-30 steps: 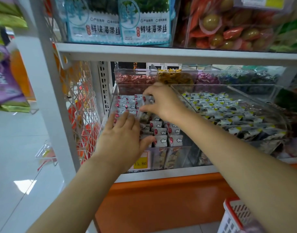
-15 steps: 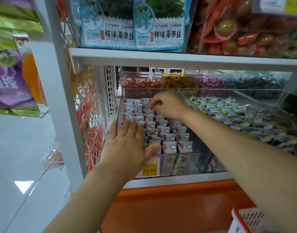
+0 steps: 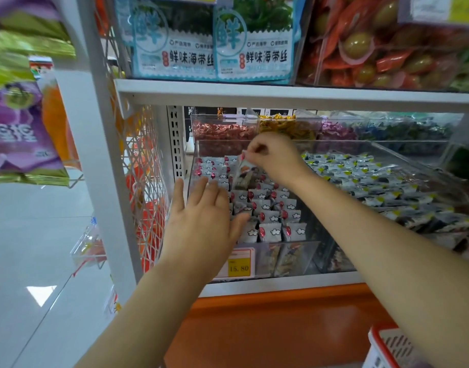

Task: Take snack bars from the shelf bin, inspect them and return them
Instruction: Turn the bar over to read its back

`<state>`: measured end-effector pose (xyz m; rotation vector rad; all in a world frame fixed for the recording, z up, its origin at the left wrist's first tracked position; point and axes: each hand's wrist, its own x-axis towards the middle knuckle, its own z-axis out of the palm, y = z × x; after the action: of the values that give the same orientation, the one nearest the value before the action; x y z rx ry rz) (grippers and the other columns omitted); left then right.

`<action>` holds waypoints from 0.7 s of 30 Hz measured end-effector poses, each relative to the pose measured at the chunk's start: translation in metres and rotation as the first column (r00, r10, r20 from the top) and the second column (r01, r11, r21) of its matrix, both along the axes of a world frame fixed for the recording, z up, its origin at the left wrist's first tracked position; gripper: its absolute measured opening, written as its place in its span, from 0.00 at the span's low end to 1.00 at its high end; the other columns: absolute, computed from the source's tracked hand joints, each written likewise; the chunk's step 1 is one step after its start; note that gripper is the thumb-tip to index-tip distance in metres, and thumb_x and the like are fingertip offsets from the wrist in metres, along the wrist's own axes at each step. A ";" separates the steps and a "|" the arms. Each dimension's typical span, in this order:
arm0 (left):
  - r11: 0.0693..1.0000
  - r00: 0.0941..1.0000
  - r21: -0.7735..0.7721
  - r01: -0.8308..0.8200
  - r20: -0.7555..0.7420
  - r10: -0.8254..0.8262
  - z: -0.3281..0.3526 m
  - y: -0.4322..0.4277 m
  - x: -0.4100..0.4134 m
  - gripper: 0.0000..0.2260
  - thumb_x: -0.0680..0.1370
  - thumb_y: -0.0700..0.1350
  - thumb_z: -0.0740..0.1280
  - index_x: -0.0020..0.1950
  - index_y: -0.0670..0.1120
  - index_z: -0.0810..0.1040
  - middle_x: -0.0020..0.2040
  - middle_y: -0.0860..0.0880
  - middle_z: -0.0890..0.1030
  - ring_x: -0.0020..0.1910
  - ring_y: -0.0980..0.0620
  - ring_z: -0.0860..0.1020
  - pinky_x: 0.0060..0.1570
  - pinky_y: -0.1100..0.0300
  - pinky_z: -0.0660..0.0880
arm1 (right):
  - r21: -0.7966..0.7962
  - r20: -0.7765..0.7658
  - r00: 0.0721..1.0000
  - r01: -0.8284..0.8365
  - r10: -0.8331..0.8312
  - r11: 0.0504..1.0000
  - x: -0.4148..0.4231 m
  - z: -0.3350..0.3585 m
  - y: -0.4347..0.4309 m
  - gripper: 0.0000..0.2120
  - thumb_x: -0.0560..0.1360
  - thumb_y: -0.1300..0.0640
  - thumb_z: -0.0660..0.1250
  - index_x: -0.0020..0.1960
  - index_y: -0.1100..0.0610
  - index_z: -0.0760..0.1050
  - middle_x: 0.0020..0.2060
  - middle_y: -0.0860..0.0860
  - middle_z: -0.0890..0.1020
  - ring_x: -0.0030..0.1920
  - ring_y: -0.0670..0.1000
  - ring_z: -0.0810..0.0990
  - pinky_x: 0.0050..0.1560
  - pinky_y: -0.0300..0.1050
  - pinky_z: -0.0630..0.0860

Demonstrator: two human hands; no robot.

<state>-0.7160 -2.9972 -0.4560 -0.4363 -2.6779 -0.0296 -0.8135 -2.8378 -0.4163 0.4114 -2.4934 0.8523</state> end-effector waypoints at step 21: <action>0.142 0.914 0.979 -0.144 0.186 -0.361 0.008 0.024 0.016 0.07 0.80 0.45 0.61 0.48 0.45 0.77 0.42 0.45 0.80 0.34 0.55 0.79 0.31 0.64 0.78 | -0.954 0.085 0.967 0.009 0.241 0.299 0.130 -0.029 0.041 0.04 0.75 0.67 0.63 0.45 0.64 0.77 0.34 0.53 0.80 0.32 0.48 0.81 0.34 0.38 0.78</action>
<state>-0.7003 -2.9729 -0.4480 -0.1386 -2.1877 -2.0510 -0.6833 -2.7970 -0.4448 0.0414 -1.5957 2.3329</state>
